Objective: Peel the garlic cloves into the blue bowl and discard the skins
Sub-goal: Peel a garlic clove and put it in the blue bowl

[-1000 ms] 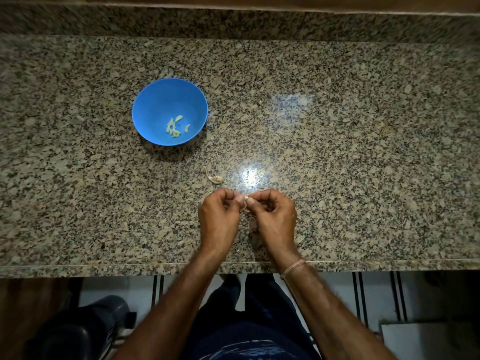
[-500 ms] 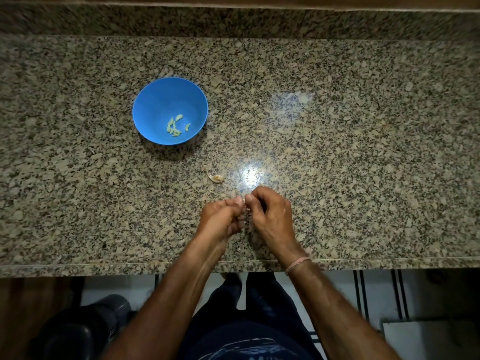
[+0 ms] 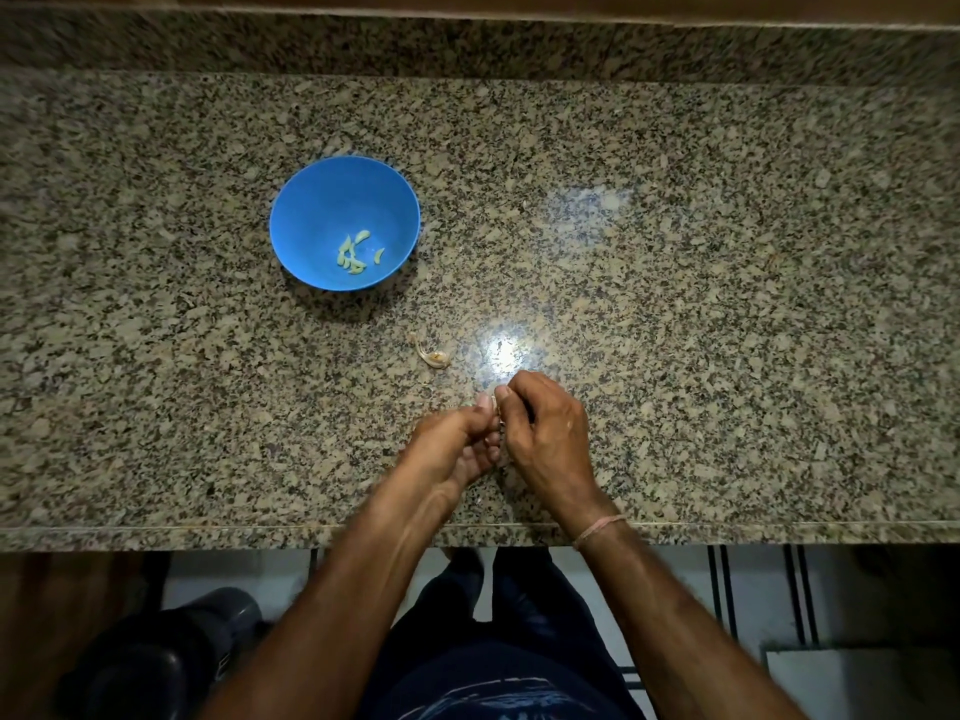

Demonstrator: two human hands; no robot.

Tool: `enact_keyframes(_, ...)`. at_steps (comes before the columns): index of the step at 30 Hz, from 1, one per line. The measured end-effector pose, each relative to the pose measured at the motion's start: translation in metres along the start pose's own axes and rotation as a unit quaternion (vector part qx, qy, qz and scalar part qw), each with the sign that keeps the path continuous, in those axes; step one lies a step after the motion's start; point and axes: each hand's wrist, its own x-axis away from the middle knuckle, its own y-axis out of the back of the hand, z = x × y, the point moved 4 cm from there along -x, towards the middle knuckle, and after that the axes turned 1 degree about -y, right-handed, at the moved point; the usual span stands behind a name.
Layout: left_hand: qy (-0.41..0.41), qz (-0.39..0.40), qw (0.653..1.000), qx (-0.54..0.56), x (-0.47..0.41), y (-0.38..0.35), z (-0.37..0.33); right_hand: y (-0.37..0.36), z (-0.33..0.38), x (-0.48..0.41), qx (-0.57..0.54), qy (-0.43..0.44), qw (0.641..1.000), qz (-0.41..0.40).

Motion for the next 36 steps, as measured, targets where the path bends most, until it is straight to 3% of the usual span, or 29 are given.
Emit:
enact_keyframes(1, -0.073, -0.027, 0.994, -0.083, 0.002, -0.001, -0.003, 0.0, -0.002, 0.0, -0.053, -0.057, 0.997, 0.019)
enact_keyframes(2, -0.164, -0.072, 0.964, -0.196, 0.005, -0.001, -0.008, -0.002, -0.006, 0.0, -0.125, -0.131, 0.983, 0.041)
enact_keyframes(4, -0.309, -0.146, 0.868, -0.361, 0.015, -0.003, -0.019, -0.006, -0.01, 0.006, -0.262, -0.263, 0.925, 0.082)
enact_keyframes(5, -0.334, -0.156, 0.848, -0.382, 0.015, -0.004, -0.021, -0.008, -0.011, 0.008, -0.311, -0.297, 0.898, 0.091)
enact_keyframes(6, -0.329, -0.153, 0.853, -0.374, 0.015, -0.004, -0.02, -0.009, -0.01, 0.009, -0.332, -0.306, 0.888, 0.091)
enact_keyframes(7, -0.293, -0.139, 0.886, -0.332, 0.011, -0.003, -0.019, -0.008, -0.01, 0.008, -0.318, -0.289, 0.9, 0.08)
enact_keyframes(9, -0.14, -0.069, 0.977, -0.145, 0.004, -0.003, -0.014, -0.003, -0.007, 0.004, -0.188, -0.159, 0.969, 0.033)
enact_keyframes(10, -0.05, -0.026, 0.997, -0.046, 0.004, -0.006, -0.01, 0.001, -0.005, 0.002, -0.107, -0.076, 0.991, 0.006)
enact_keyframes(12, 0.054, 0.015, 0.997, 0.054, 0.006, -0.009, -0.006, 0.005, -0.001, 0.0, -0.016, 0.025, 0.999, -0.03)
enact_keyframes(13, 0.05, 0.015, 0.997, 0.054, 0.005, -0.009, -0.005, 0.005, -0.001, -0.001, -0.01, 0.028, 0.999, -0.028)
enact_keyframes(15, -0.078, -0.029, 0.993, -0.079, 0.004, -0.005, -0.007, 0.004, -0.007, 0.0, -0.096, -0.069, 0.993, 0.019)
enact_keyframes(16, -0.171, -0.071, 0.962, -0.2, 0.007, -0.003, -0.011, 0.001, -0.01, 0.003, -0.185, -0.157, 0.969, 0.055)
enact_keyframes(17, -0.255, -0.113, 0.908, -0.313, 0.011, -0.004, -0.015, -0.003, -0.012, 0.008, -0.282, -0.256, 0.92, 0.088)
enact_keyframes(18, -0.308, -0.14, 0.858, -0.386, 0.013, -0.006, -0.018, -0.006, -0.013, 0.011, -0.341, -0.318, 0.878, 0.108)
enact_keyframes(19, -0.328, -0.153, 0.831, -0.421, 0.015, -0.007, -0.019, -0.007, -0.013, 0.012, -0.351, -0.331, 0.869, 0.109)
enact_keyframes(20, -0.312, -0.148, 0.842, -0.414, 0.013, -0.007, -0.018, -0.007, -0.013, 0.011, -0.306, -0.295, 0.9, 0.092)
enact_keyframes(22, -0.173, -0.091, 0.953, -0.233, 0.004, -0.004, -0.011, 0.0, -0.008, 0.007, -0.09, -0.093, 0.991, 0.017)
enact_keyframes(23, -0.069, -0.04, 0.993, -0.092, 0.004, -0.007, -0.005, 0.001, -0.007, 0.007, 0.006, 0.002, 1.0, -0.018)
enact_keyframes(25, 0.039, 0.006, 0.997, 0.069, 0.008, -0.01, 0.0, 0.002, -0.004, 0.004, 0.069, 0.085, 0.993, -0.047)
enact_keyframes(26, 0.023, 0.005, 0.998, 0.065, 0.007, -0.011, 0.0, 0.001, -0.005, 0.003, 0.047, 0.067, 0.996, -0.045)
enact_keyframes(28, -0.119, -0.055, 0.981, -0.14, 0.007, -0.007, -0.007, 0.002, -0.008, 0.0, -0.075, -0.067, 0.995, 0.006)
enact_keyframes(30, -0.268, -0.143, 0.888, -0.345, 0.013, -0.006, -0.017, -0.002, -0.01, 0.006, -0.221, -0.236, 0.943, 0.082)
enact_keyframes(31, -0.305, -0.156, 0.858, -0.382, 0.016, -0.009, -0.021, -0.004, -0.009, 0.009, -0.273, -0.281, 0.915, 0.101)
enact_keyframes(32, -0.309, -0.159, 0.856, -0.382, 0.016, -0.009, -0.021, -0.004, -0.008, 0.01, -0.294, -0.295, 0.904, 0.102)
enact_keyframes(33, -0.298, -0.152, 0.866, -0.372, 0.011, -0.006, -0.02, -0.003, -0.007, 0.01, -0.279, -0.28, 0.914, 0.089)
enact_keyframes(36, -0.133, -0.051, 0.976, -0.165, 0.001, -0.004, -0.006, 0.001, -0.002, 0.007, -0.125, -0.138, 0.982, 0.021)
